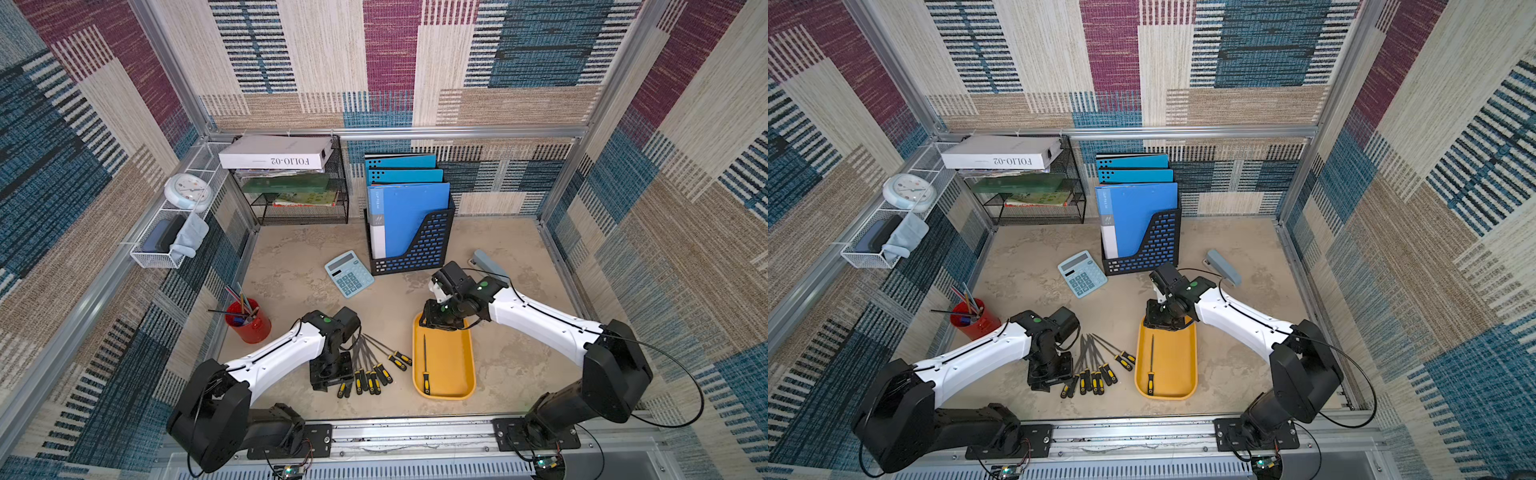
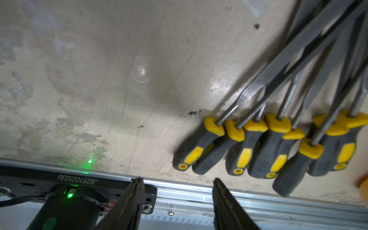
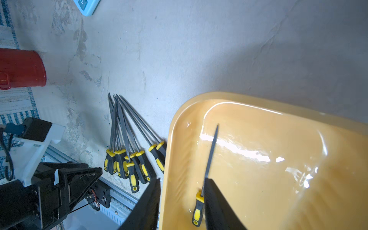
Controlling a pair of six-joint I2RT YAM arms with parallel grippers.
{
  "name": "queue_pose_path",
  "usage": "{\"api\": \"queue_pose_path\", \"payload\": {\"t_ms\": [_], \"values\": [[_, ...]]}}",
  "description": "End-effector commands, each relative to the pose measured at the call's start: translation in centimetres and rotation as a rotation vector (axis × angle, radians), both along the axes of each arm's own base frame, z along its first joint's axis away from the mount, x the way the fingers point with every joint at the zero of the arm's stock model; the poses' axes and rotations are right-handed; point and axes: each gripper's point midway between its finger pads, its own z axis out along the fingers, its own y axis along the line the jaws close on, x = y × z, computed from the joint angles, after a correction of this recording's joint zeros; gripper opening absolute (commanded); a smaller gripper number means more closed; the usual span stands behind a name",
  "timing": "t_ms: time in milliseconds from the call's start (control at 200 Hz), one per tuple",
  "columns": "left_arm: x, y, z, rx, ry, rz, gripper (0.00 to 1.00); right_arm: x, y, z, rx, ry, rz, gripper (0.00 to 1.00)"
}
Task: Put the file tool into the storage box
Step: Pick up the file tool from the center of the board.
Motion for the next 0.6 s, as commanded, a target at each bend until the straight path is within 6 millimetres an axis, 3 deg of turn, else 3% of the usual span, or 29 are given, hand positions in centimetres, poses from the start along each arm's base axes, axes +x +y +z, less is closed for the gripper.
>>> {"api": "queue_pose_path", "payload": {"t_ms": [0, 200, 466, 596], "values": [[0.1, -0.3, -0.6, -0.012, 0.01, -0.022, 0.57, -0.4, -0.1, -0.1, 0.001, 0.009, 0.009, 0.41], [0.1, 0.1, -1.8, 0.032, 0.038, -0.025, 0.54, -0.3, 0.0, 0.0, 0.005, 0.002, 0.012, 0.4], [0.6, 1.0, -2.4, 0.088, 0.011, -0.003, 0.42, -0.3, 0.1, 0.2, 0.011, 0.001, 0.018, 0.39], [0.7, 1.2, -2.7, 0.096, 0.014, 0.002, 0.43, -0.2, 0.2, 0.2, 0.013, -0.002, 0.019, 0.38]]}}
